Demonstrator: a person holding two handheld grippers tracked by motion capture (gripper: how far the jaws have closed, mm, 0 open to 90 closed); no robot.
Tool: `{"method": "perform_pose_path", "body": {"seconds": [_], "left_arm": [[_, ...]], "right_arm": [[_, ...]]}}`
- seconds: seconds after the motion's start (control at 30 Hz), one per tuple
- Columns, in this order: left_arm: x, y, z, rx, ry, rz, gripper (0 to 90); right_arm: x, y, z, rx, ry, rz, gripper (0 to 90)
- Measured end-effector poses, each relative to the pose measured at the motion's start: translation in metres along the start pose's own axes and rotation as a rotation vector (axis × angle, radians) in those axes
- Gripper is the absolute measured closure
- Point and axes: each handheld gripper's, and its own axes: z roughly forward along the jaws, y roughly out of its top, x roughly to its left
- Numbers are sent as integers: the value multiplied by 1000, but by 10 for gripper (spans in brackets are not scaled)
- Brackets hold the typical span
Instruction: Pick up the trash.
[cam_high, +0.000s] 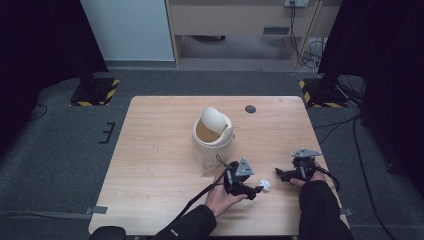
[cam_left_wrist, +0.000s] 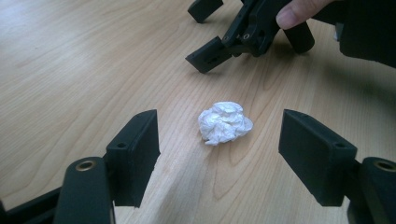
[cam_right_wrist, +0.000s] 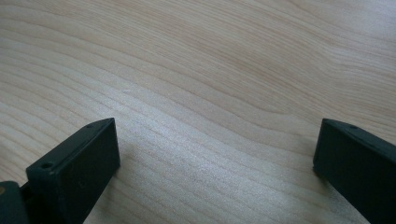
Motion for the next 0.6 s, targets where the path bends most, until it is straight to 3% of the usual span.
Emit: {"method": "perform_pose_path", "body": {"seconds": [0.43, 0.6], "left_arm": [[-2, -1, 27, 58, -21, 10, 321], [-4, 0, 37, 85, -25, 40, 343]], "right_arm": [[0, 0, 0, 1, 1, 0, 6], [0, 0, 0, 1, 0, 1, 7]]}}
